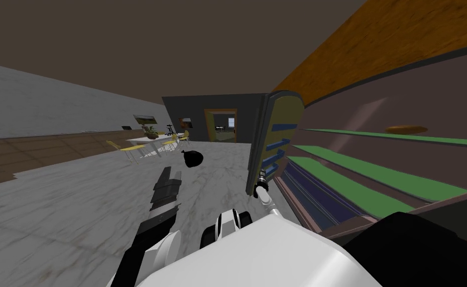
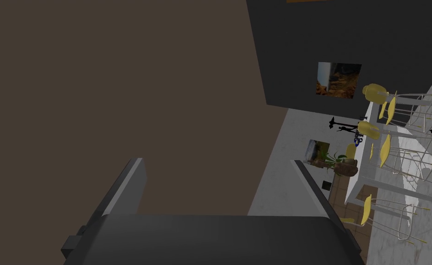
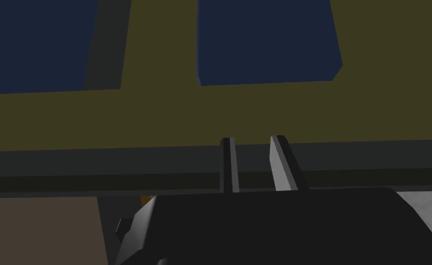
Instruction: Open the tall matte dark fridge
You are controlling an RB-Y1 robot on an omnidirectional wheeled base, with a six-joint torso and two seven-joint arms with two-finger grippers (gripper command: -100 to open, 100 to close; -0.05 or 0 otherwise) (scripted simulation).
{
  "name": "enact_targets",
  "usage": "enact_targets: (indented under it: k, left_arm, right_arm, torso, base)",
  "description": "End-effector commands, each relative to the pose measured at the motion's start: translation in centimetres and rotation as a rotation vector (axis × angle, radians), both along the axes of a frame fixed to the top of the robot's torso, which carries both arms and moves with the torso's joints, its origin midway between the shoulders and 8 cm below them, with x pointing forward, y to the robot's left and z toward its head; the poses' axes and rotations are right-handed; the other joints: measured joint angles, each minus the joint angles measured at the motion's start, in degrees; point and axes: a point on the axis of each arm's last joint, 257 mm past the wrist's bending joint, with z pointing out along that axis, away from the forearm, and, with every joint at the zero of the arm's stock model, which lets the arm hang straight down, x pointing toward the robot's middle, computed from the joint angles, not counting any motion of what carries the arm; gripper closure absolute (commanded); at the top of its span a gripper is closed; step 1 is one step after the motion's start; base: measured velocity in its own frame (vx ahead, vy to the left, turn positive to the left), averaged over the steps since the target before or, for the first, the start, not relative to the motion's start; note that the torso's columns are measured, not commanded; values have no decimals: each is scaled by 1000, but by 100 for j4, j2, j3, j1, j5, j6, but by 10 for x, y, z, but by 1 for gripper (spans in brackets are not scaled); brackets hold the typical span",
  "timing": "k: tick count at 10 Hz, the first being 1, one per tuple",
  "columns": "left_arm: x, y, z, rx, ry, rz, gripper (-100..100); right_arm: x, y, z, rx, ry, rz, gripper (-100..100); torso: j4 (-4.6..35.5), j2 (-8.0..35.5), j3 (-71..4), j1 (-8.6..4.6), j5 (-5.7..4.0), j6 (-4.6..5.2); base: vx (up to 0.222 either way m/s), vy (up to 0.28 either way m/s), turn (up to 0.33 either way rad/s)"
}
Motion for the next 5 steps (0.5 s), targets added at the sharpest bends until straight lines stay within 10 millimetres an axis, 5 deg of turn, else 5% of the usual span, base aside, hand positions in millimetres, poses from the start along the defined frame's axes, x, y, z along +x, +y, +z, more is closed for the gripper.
enact_targets:
  k: [1,5]
  left_arm:
    - [0,0,0,0,0,0,0]
    - [0,0,0,0,0,0,0]
  right_arm:
    - [-8,-17,7,-25,-7,-46,-100]
    - [-22,-40,13,-41,-18,-123,-100]
  torso:
    - [-10,-32,-21,15,4,-2]
    - [-6,-14,-11,21,6,-2]
  base:
    - [228,80,-38]
    - [232,98,-42]
